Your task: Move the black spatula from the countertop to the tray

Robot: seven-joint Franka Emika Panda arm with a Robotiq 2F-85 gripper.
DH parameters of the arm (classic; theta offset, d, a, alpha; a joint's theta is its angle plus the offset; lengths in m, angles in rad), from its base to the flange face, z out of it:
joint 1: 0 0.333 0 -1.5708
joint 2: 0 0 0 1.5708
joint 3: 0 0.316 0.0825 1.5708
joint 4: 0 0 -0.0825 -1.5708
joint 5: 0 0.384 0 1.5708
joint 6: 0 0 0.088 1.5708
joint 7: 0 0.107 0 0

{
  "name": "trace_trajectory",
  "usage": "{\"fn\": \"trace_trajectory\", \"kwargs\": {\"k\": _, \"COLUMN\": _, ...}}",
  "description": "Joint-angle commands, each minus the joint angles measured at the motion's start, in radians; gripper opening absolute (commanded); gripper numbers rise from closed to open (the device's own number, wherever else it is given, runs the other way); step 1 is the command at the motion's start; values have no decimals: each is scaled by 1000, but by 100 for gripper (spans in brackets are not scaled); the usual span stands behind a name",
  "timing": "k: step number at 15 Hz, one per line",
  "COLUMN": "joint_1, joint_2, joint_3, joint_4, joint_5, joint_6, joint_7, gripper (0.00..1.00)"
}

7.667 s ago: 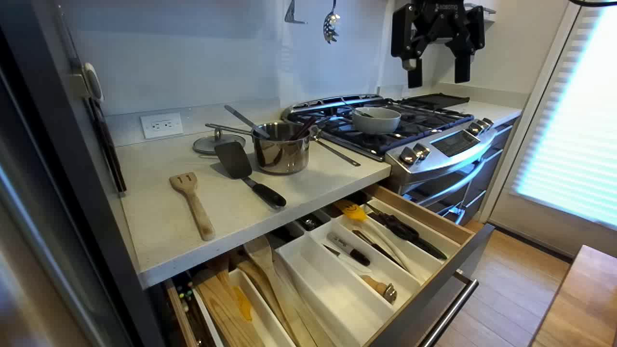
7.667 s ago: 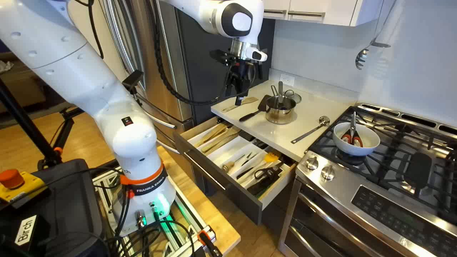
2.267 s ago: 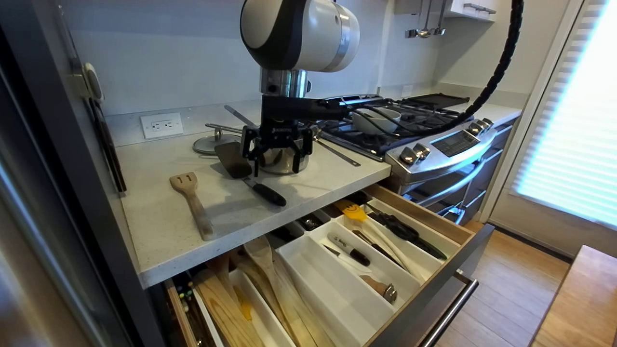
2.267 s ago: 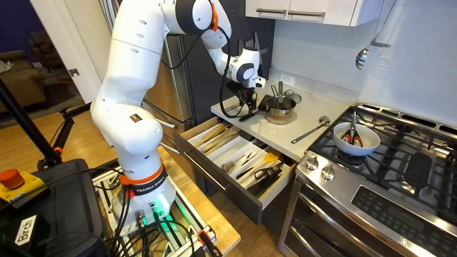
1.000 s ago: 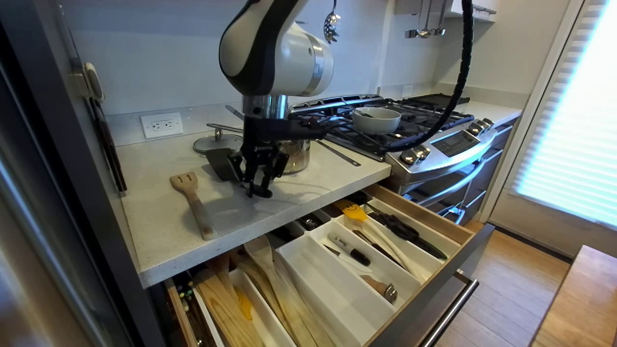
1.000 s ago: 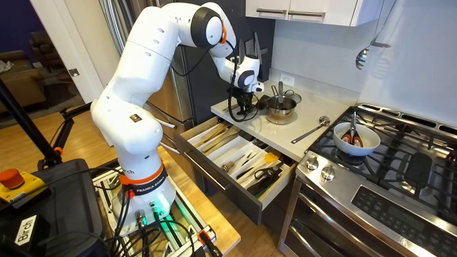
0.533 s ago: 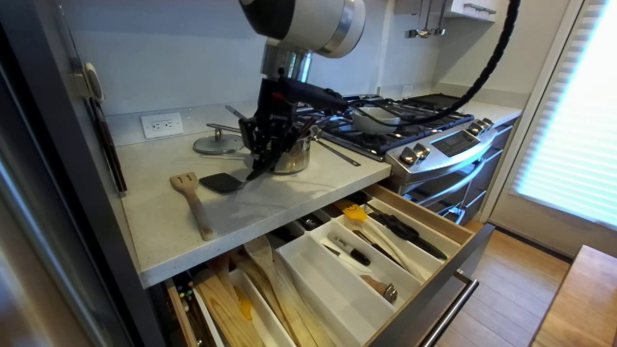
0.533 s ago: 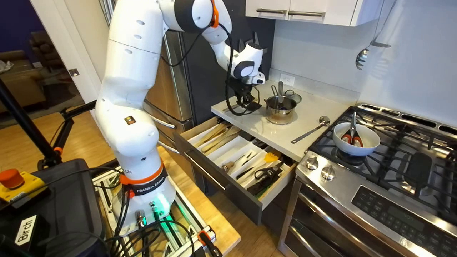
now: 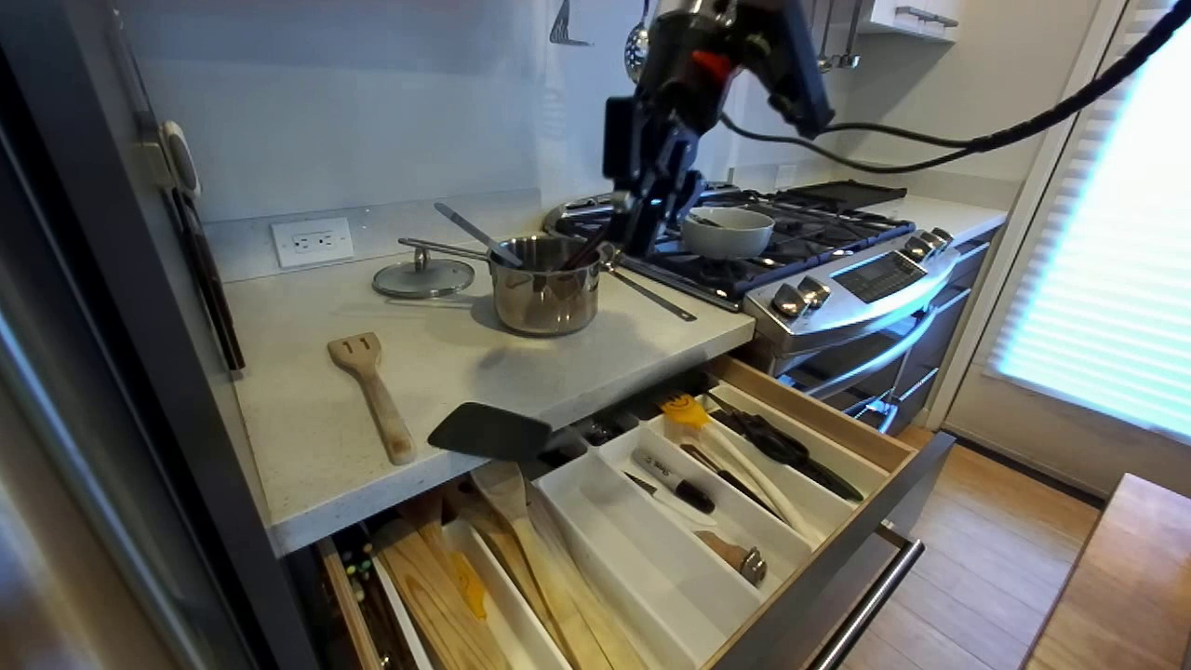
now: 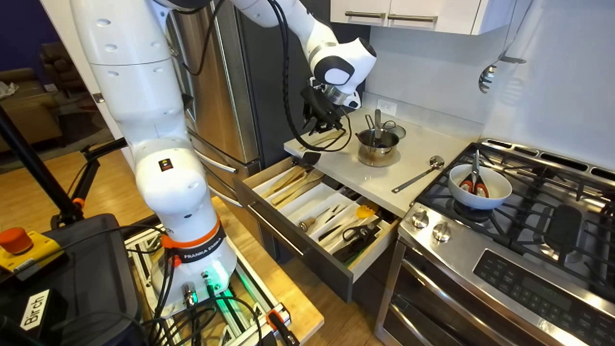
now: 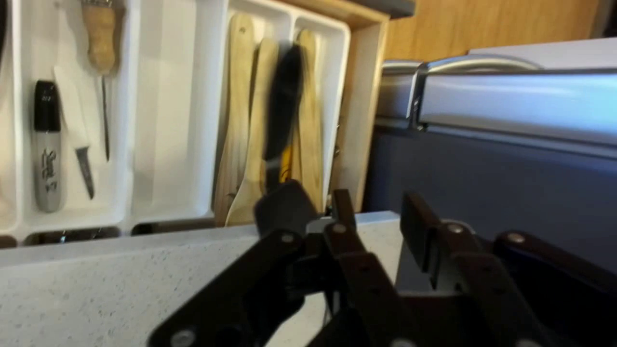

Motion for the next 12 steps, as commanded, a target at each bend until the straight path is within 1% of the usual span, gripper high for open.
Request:
{"fn": "trace_trajectory", "kwargs": {"k": 1, "joint_1": 13, "joint_2": -151, "joint_3": -120, "joint_4": -92, "joint_5": 29, "joint_6": -190, "joint_7": 0, "gripper": 8}}
{"fn": "trace_trajectory", "kwargs": {"k": 3, "joint_1": 21, "joint_2": -188, "joint_3": -165, "joint_4": -115, "joint_5": 21, "joint_6": -215, "joint_7": 33, "gripper": 8}}
{"fn": "trace_trajectory", "kwargs": {"k": 5, "joint_1": 31, "joint_2": -182, "joint_3": -182, "joint_4": -130, "joint_5": 8, "joint_6": -170, "joint_7": 87, "gripper": 8}}
{"fn": "trace_trajectory", "kwargs": {"k": 6, "joint_1": 34, "joint_2": -176, "joint_3": -182, "joint_4": -141, "joint_5": 5, "joint_6": -126, "joint_7": 130, "gripper": 8}}
{"fn": "trace_trajectory", "kwargs": {"k": 7, "joint_1": 38, "joint_2": -163, "joint_3": -179, "joint_4": -150, "joint_5": -15, "joint_6": -91, "joint_7": 178, "gripper": 58}}
{"fn": "trace_trajectory", "kwargs": {"k": 8, "joint_1": 45, "joint_2": -132, "joint_3": -171, "joint_4": -149, "joint_5": -31, "joint_6": -40, "joint_7": 229, "gripper": 60}}
{"fn": "trace_trajectory", "kwargs": {"k": 9, "joint_1": 54, "joint_2": -104, "joint_3": -164, "joint_4": -161, "joint_5": -32, "joint_6": 35, "joint_7": 264, "gripper": 66}}
{"fn": "trace_trajectory", "kwargs": {"k": 10, "joint_1": 65, "joint_2": -71, "joint_3": -158, "joint_4": -165, "joint_5": -35, "joint_6": 91, "joint_7": 311, "gripper": 72}}
{"fn": "trace_trajectory", "kwargs": {"k": 11, "joint_1": 76, "joint_2": -38, "joint_3": -153, "joint_4": -169, "joint_5": -42, "joint_6": 139, "joint_7": 358, "gripper": 81}}
{"fn": "trace_trajectory", "kwargs": {"k": 12, "joint_1": 87, "joint_2": 0, "joint_3": -148, "joint_4": -166, "joint_5": -69, "joint_6": 156, "joint_7": 407, "gripper": 88}}
